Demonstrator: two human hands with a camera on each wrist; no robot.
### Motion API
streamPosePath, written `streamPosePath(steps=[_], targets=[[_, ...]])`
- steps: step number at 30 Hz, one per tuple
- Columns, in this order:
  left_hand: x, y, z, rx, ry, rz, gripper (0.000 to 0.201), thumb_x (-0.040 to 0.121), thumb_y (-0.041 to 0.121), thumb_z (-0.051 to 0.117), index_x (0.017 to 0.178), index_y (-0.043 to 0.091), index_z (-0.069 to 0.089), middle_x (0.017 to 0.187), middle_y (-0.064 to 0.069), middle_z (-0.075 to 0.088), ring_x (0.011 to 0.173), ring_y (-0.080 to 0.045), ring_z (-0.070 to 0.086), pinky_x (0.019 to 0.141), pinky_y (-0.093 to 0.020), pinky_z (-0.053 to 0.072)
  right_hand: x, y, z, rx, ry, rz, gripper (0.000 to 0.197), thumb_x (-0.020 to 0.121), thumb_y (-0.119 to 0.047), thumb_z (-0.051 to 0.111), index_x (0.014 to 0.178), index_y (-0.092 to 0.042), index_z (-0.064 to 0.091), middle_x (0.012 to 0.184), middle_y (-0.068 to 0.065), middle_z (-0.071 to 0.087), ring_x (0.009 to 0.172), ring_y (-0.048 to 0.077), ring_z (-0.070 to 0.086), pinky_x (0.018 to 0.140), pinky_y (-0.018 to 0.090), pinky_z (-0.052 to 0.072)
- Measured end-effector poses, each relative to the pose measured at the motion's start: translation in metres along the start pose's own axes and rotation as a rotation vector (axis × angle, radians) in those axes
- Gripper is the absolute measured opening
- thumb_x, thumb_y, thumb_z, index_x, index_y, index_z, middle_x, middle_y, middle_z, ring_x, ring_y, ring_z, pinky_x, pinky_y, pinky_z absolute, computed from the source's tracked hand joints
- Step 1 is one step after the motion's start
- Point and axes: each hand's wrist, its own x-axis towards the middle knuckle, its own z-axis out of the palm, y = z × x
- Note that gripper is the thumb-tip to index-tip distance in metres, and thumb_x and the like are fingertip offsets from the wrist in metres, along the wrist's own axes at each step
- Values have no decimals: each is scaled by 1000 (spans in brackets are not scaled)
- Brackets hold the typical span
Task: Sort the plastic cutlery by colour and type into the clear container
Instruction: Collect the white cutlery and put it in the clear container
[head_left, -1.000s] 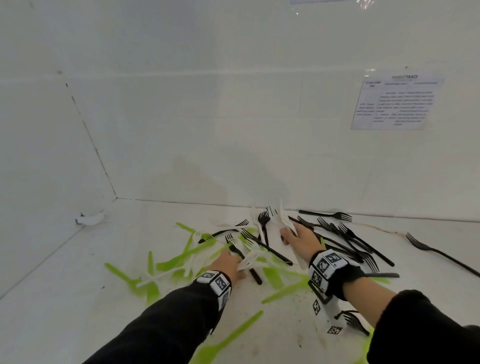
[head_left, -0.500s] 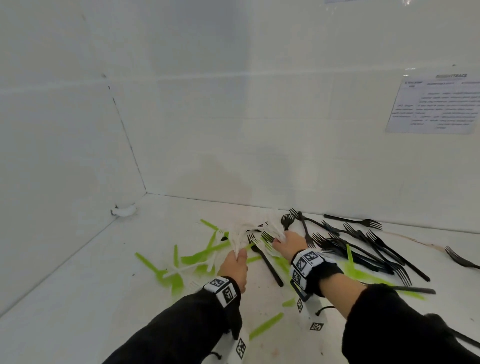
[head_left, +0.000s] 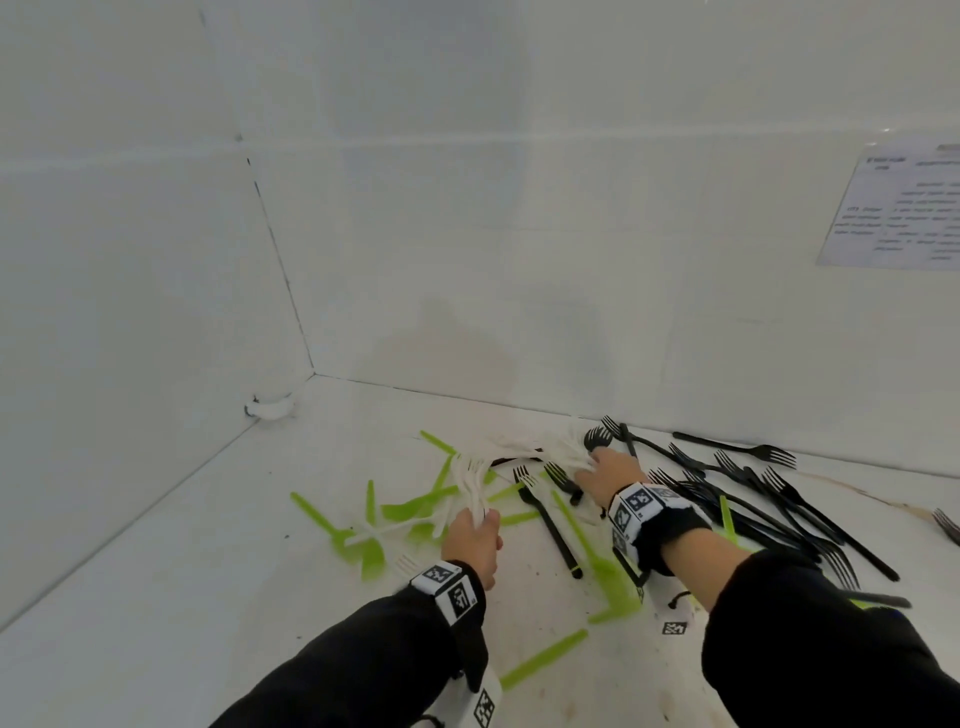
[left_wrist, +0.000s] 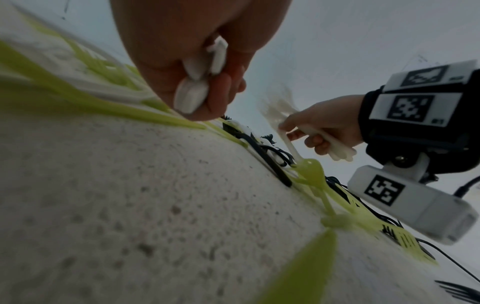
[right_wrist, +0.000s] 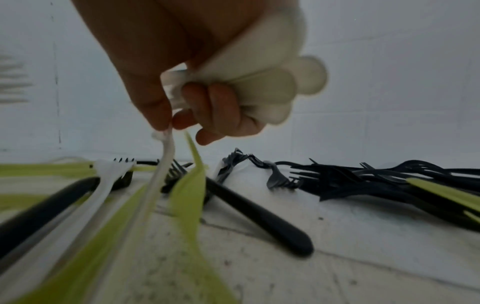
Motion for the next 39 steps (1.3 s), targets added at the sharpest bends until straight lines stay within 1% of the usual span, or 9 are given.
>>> streamPosePath(steps=[3,7,12,17,23,27,31,35,39], targets=[[-1,0,2,3,-11,-7,19,97,21,42,81,10,41,68,-4,42,47,-15,28,45,-20,23,1,2,-6,192,119,0,25,95,-26,43,109,-5,46,107,18,57,89,29,50,76,29,37],[-1,-2,3,2,-2,-13,20,97,21,42,80,11,41,69,-4,42,47,-15,29,44,-20,24,0,-2,-10,348,234,-60,31,96,-23,46,118,-1,43,109,21,61,93,32,57,74,29,39],[-3,-2,-2,-47,-11,-45,17,97,22,41,86,9,40,68,-5,39,47,-14,25,45,-18,21,-3,-15,13,390,67,-80,25,95,-21,51,105,-4,35,101,22,57,70,30,58,63,34,48],[-5,-2,-8,-99,-22,-69,17,95,25,41,88,10,42,70,-6,40,43,-13,23,44,-17,20,-7,-24,34,2,-50,-12,58,88,-36,61,130,-2,40,130,14,51,120,27,51,90,27,42],[-3,-3,-9,-118,-22,-43,18,96,23,38,95,8,49,73,-6,44,43,-14,27,42,-17,22,-5,-28,35,-117,-116,42,51,89,-40,58,123,-3,50,115,10,58,114,22,56,87,24,45],[-3,-5,-3,-113,-38,-4,17,97,23,41,90,11,50,75,-4,48,42,-14,34,39,-19,27,-7,-27,30,-103,-119,58,42,90,-36,55,118,-5,52,104,10,54,92,19,51,76,23,43],[-7,-4,4,-137,-63,6,17,97,22,42,88,11,51,75,-5,50,42,-15,37,40,-20,28,-12,-18,20,100,-11,68,38,90,-35,54,110,-2,55,106,13,57,104,29,57,80,29,45],[-18,-2,15,-207,-76,23,20,100,23,39,89,9,50,74,-5,49,43,-15,36,39,-19,27,-33,-13,15,607,-11,39,25,86,-33,62,79,-9,58,63,3,52,54,17,48,54,26,41],[-28,-2,27,-205,-145,20,24,101,27,35,88,13,50,74,-6,44,45,-14,35,39,-19,26,-62,-10,23,829,-42,11,20,85,-24,65,69,-16,56,52,-3,49,43,12,41,46,24,36]])
